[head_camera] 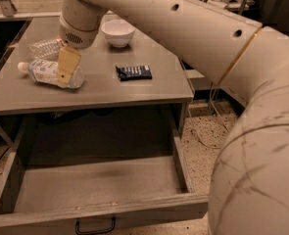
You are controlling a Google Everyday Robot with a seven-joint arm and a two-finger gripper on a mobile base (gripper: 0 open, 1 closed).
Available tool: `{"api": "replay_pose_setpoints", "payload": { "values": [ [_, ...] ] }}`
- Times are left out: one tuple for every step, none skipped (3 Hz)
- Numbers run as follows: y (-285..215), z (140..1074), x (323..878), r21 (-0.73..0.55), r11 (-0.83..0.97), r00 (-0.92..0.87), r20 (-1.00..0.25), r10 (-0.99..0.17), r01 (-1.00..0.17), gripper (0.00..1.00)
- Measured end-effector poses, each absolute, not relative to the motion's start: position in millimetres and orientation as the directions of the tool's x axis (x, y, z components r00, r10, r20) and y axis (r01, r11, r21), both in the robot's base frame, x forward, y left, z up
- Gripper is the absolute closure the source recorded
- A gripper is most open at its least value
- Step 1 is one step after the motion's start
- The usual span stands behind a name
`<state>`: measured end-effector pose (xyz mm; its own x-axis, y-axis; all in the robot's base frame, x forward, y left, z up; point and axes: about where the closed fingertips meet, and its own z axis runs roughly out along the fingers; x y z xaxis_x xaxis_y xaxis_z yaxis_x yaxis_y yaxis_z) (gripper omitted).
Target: Place blue plastic bottle into top drawer
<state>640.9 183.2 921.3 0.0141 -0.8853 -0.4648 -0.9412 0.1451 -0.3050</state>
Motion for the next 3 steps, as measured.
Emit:
{"api": "replay_pose_setpoints", "payload": {
  "values": [
    [184.9, 917.7, 638.5, -0.308, 0.154, 0.009, -0.47, -0.883, -0.939, 0.0],
    [210.2, 901.3, 634.3, -0.29, 0.16, -0.003, -0.475, -0.88, -0.943, 0.0],
    [235.0, 896.9, 633.7, -0.29, 0.145, 0.008, -0.466, -0.885, -0.946, 0.0]
  ]
}}
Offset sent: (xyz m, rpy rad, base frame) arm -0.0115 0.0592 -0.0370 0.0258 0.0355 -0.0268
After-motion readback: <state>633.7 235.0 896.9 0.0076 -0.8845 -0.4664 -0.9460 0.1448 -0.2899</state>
